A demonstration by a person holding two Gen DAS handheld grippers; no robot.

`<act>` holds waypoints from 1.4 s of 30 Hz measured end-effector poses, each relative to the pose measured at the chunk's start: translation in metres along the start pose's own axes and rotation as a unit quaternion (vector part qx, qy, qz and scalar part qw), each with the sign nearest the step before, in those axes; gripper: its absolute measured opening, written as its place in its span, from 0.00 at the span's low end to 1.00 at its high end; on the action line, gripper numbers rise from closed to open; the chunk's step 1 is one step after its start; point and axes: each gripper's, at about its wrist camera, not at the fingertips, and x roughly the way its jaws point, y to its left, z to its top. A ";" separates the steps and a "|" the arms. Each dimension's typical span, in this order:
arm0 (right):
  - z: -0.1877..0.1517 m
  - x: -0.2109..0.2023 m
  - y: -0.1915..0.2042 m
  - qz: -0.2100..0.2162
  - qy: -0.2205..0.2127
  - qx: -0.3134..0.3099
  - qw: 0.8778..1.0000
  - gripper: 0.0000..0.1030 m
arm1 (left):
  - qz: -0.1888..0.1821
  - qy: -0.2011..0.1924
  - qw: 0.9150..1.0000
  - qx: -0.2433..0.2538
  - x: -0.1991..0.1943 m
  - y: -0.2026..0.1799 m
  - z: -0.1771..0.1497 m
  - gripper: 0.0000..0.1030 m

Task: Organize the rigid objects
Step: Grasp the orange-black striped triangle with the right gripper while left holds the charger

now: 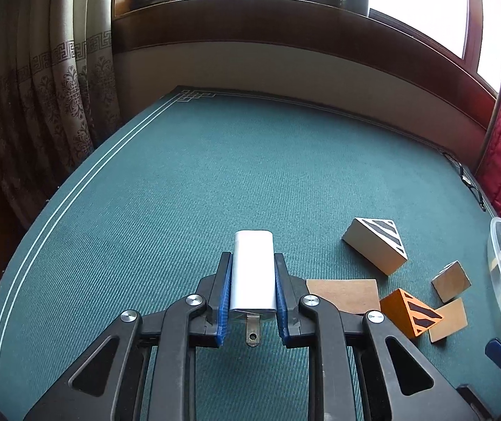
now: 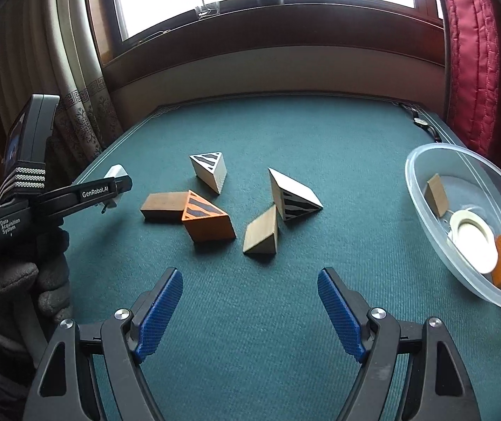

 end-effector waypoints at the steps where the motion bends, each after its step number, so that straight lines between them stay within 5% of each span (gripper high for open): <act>1: 0.004 0.003 0.003 0.002 0.000 -0.003 1.000 0.80 | -0.001 0.000 1.000 -0.002 -0.001 0.001 0.000 0.21; 13: 0.039 0.039 0.034 0.020 -0.004 -0.074 0.997 0.80 | -0.005 0.000 1.000 -0.010 -0.003 0.006 0.001 0.21; 24: 0.041 0.066 0.032 0.062 0.047 -0.077 0.994 0.79 | -0.005 0.004 1.000 -0.014 0.000 0.009 0.001 0.21; 28: 0.030 0.063 0.036 0.073 0.061 -0.083 0.992 0.73 | -0.006 0.006 1.000 -0.014 0.000 0.009 0.002 0.21; 32: 0.026 0.066 0.036 0.062 0.066 -0.074 0.993 0.52 | -0.006 0.005 1.000 -0.014 -0.001 0.010 0.002 0.21; 42: 0.029 0.071 0.041 0.021 0.055 -0.068 0.996 0.36 | -0.007 0.005 1.000 -0.013 -0.001 0.009 0.000 0.21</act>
